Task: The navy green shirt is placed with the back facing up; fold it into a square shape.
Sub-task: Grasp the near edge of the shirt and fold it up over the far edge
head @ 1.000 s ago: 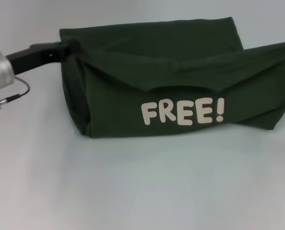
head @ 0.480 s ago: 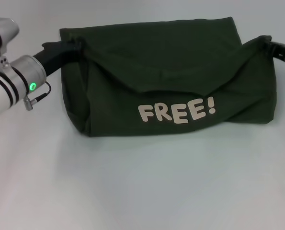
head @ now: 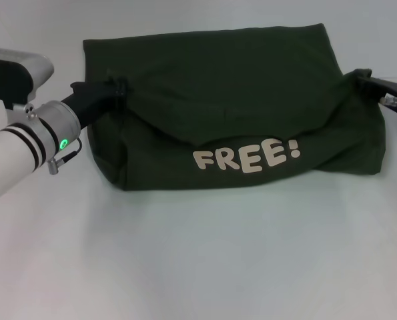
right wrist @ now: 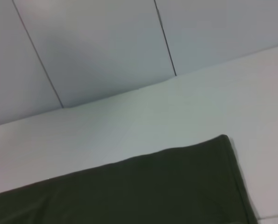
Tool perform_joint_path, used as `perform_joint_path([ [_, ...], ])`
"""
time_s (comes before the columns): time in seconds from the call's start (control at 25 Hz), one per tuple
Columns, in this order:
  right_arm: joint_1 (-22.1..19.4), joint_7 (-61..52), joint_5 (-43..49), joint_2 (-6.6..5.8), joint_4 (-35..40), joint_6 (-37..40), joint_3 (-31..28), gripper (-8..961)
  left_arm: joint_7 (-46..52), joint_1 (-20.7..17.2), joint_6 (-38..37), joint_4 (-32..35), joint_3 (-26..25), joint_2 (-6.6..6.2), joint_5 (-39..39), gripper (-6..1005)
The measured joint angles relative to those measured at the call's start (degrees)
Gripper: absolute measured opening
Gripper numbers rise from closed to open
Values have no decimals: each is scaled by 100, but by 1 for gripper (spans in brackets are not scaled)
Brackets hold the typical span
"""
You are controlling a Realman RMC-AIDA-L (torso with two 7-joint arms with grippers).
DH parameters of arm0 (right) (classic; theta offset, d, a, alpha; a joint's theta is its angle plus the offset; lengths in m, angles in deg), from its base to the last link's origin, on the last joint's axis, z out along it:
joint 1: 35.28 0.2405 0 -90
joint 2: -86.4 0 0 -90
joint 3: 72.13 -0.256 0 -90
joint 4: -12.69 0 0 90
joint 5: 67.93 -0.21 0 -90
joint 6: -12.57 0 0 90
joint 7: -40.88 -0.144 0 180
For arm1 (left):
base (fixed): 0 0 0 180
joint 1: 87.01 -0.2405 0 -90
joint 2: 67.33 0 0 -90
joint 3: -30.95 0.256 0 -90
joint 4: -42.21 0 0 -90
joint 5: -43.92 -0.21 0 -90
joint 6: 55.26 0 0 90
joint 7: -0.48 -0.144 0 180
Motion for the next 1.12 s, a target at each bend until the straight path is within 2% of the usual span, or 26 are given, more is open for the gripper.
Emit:
perform_joint_path([
  [0.32,-21,73,-8,39,0,-46,201,69,-6,37,63,-72,28,-1,-13,24],
  [0.56,29,46,-10,47,24,-138,621,70,-7,39,65,-75,187,0,-20,109],
  [0.76,93,22,-9,23,79,-161,805,186,89,10,69,-27,128,-1,88,180],
  [0.96,117,-28,-10,-31,166,-99,860,302,741,-265,-364,265,127,-1,493,423],
  [1.08,120,-168,-10,-38,302,9,988,547,1043,-488,-893,466,135,-1,724,543],
  [1.12,120,-260,-10,-43,363,61,1070,556,1118,-564,-1093,529,147,-1,803,583],
])
